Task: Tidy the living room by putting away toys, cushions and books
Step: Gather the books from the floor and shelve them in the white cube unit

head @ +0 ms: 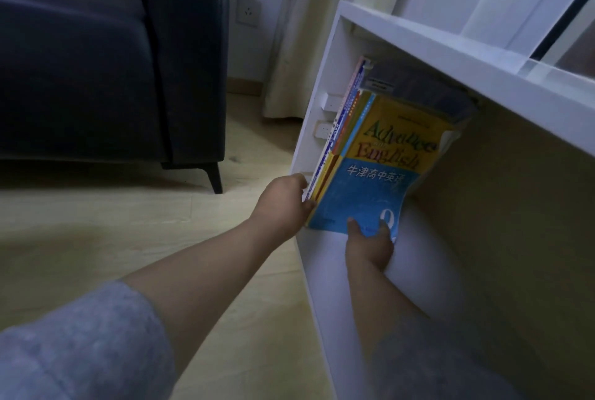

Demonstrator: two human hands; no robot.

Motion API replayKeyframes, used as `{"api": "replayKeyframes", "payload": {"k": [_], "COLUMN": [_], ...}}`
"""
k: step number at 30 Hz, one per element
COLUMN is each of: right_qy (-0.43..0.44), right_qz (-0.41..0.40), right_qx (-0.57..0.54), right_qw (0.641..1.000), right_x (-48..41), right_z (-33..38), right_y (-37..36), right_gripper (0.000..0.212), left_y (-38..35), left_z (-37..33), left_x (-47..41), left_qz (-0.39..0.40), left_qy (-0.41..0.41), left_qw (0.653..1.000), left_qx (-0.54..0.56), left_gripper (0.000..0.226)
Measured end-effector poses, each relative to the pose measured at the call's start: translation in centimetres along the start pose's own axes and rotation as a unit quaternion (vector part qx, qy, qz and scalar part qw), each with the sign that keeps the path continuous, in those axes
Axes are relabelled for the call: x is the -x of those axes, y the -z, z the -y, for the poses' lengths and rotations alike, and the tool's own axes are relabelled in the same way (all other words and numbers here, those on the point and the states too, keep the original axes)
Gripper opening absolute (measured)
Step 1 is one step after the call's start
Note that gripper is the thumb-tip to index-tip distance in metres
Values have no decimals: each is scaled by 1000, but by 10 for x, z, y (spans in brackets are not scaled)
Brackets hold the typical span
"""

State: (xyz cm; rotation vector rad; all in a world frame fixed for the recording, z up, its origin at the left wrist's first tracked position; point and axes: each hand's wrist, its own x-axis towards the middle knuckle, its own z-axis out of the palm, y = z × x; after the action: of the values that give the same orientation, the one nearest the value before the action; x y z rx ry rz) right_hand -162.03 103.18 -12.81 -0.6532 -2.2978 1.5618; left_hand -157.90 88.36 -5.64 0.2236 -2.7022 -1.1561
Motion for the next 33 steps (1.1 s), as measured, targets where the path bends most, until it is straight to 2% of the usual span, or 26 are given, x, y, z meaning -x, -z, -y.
{"api": "replayKeyframes", "payload": {"k": [4, 15, 19, 25, 29, 33], "right_qy": [5, 37, 53, 61, 61, 64], "right_qz": [-40, -36, -20, -36, -33, -28], "right_qx": [13, 80, 65, 39, 21, 20], "right_qw": [999, 995, 996, 997, 997, 997], "right_x": [-6, -28, -37, -35, -33, -30], "right_z": [-8, -16, -14, -15, -14, -14], "right_y": [2, -8, -9, -5, -6, -7], "right_gripper": [76, 88, 89, 83, 82, 82], "left_y": [-2, -40, -41, -46, -48, -54], "left_z": [-4, 0, 8, 15, 17, 17], "left_x": [-3, -18, -26, -29, -27, -22], "left_qz": [-27, -61, -59, -40, -44, -67], "left_qy": [0, 26, -5, -26, -43, -25], "left_qw": [999, 997, 998, 999, 998, 994], "left_qx": [39, 43, 33, 15, 31, 77], "left_gripper": [45, 46, 32, 29, 28, 27]}}
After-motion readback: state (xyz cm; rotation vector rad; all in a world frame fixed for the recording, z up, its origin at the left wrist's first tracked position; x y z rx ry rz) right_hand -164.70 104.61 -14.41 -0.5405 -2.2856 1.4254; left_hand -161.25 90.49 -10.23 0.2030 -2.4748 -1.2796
